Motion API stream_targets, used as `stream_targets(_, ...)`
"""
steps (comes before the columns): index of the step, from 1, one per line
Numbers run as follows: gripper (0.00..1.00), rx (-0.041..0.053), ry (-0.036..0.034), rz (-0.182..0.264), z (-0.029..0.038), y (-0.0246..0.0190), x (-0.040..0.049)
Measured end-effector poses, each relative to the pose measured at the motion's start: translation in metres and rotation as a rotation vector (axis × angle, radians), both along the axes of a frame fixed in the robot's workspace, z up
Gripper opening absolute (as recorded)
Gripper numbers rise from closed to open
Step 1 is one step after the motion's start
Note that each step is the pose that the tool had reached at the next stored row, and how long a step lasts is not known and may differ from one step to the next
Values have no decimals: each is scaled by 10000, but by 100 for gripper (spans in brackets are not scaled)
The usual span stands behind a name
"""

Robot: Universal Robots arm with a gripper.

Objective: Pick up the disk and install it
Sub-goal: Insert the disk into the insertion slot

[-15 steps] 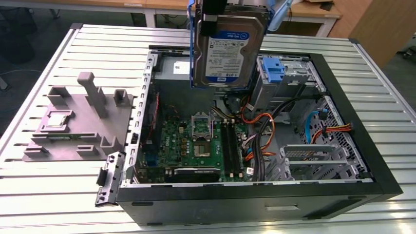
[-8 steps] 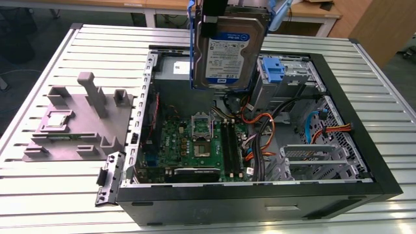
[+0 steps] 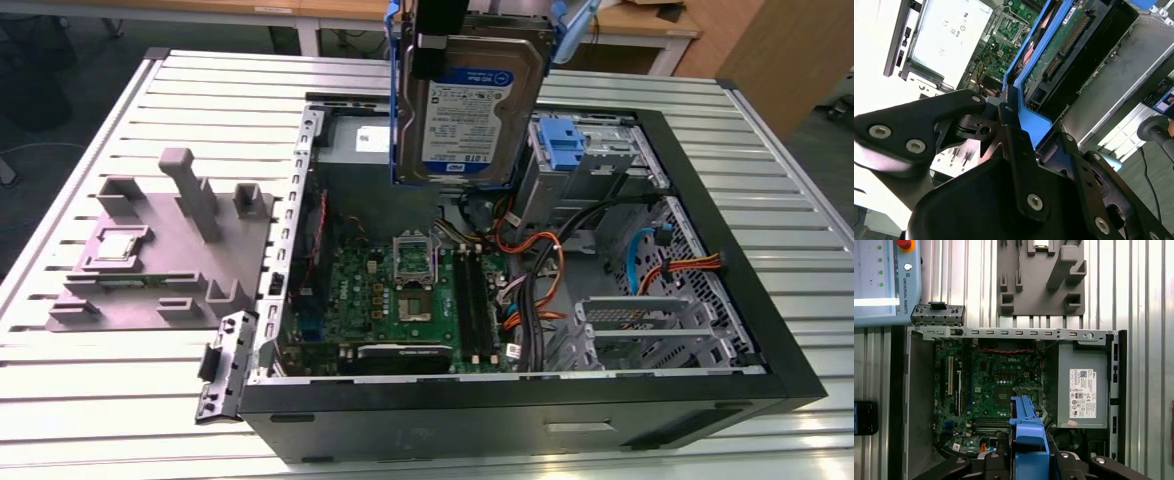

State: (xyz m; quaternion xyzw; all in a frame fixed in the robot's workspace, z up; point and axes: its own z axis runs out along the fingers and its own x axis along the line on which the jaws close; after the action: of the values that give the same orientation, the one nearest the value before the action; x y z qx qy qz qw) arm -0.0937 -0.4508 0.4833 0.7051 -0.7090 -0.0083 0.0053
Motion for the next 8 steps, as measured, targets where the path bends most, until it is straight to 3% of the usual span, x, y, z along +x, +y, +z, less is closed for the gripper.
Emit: stream_targets(8,36,0,0,1,0,-16,1)
